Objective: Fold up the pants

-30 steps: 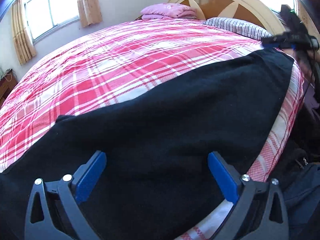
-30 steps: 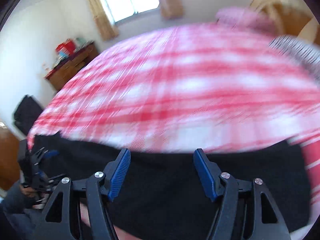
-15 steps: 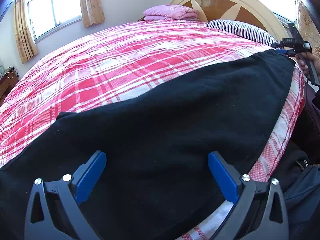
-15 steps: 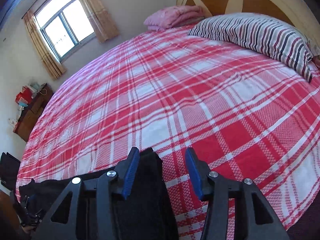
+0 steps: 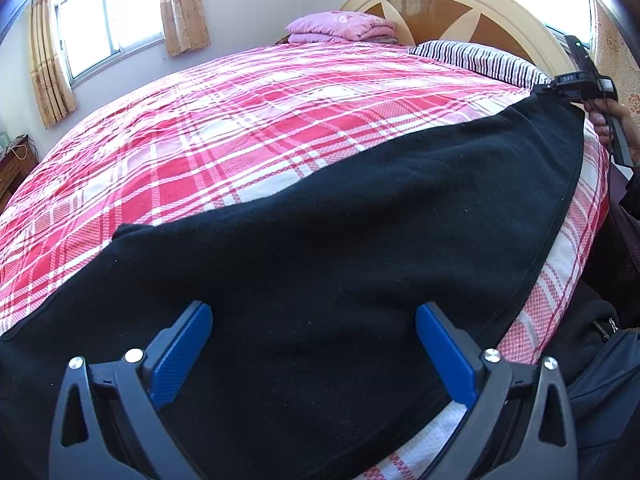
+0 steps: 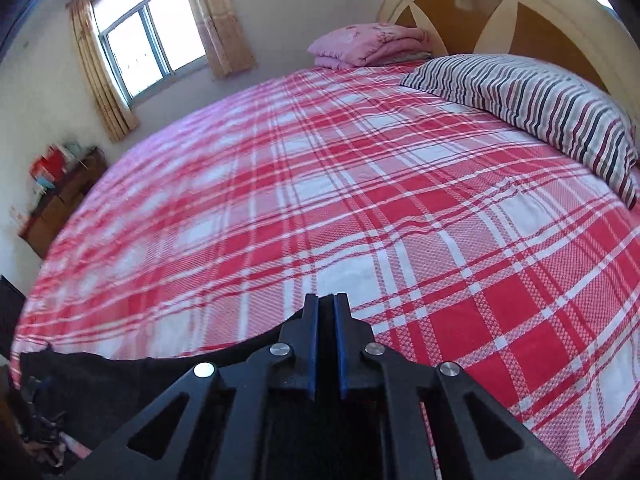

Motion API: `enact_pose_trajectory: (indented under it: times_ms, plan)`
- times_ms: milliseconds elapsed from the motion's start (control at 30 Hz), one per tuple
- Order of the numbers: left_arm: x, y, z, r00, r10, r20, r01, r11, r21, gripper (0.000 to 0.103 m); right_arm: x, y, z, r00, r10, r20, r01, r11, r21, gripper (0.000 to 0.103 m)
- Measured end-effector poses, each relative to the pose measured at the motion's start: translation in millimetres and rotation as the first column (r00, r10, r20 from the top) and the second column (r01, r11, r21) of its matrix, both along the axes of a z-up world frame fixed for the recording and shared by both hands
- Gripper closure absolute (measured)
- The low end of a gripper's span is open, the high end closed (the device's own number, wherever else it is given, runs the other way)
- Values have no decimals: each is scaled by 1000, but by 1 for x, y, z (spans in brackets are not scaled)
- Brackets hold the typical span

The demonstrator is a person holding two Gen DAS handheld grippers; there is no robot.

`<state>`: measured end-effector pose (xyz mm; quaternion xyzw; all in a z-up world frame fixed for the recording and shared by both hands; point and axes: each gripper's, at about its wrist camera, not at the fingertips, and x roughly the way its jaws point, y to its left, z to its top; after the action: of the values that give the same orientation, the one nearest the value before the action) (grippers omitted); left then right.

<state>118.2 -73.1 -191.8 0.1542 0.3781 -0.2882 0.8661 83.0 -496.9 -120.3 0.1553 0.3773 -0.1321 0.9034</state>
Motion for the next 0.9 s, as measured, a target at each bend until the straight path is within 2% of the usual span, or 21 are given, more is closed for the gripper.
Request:
enact_pose_trajectory:
  times_ms: [100,133,167,200,233,333,467,533,600,633,700,733,800,900]
  plan:
    - [0,0,0,1000,1,4,-1,1000,-2,0,7,-4,-15,999,-8,-53,7,1000,-4,95]
    - [0,1,0,1000,1,5,-1,1000,-3,0,3,-9,-15,999,-19,-33,19,1000,19,90]
    - [0,1,0,1000,2,5,-2,1000,-4,0,0,-13,-13,999,-32,-31,33,999,33,83]
    - [0,1,0,1000,3,4,-3,1000,-5,0,-3,-16,-10,997,-60,-40,61,998,27,59]
    - [0,2,0,1000,3,3,-3,1000,-4,0,-10,-21,-5,993,-111,-49,111,994,-3,47]
    - [-1,4,0,1000,6,7,-6,1000,0,0,-30,-21,8,991,-133,-6,133,991,5,47]
    - [-3,8,-1,1000,5,10,-5,1000,2,0,-52,5,19,998,1,64,-6,997,83,46]
    - [-3,9,-2,1000,7,10,-7,1000,0,0,-51,26,16,995,82,53,-86,994,67,46]
    - [-3,8,-2,1000,9,12,-9,1000,2,0,-41,47,-1,988,153,-26,-152,988,25,45]
    - [-3,8,-2,1000,11,13,-11,1000,3,0,-36,52,-10,986,156,-62,-155,988,10,45]
    - [-3,8,-1,1000,12,12,-12,1000,4,0,-34,61,-15,989,142,-30,-144,985,-93,45]
    - [-3,8,0,1000,12,11,-12,1000,7,0,-34,65,-15,990,138,-41,-142,984,-107,45]
    - [-3,9,1,1000,12,17,-12,1000,18,0,-38,63,-7,988,148,-36,-150,987,-65,45]
    - [-1,15,2,999,25,26,-26,999,22,0,-56,45,9,993,100,57,-102,994,28,45]
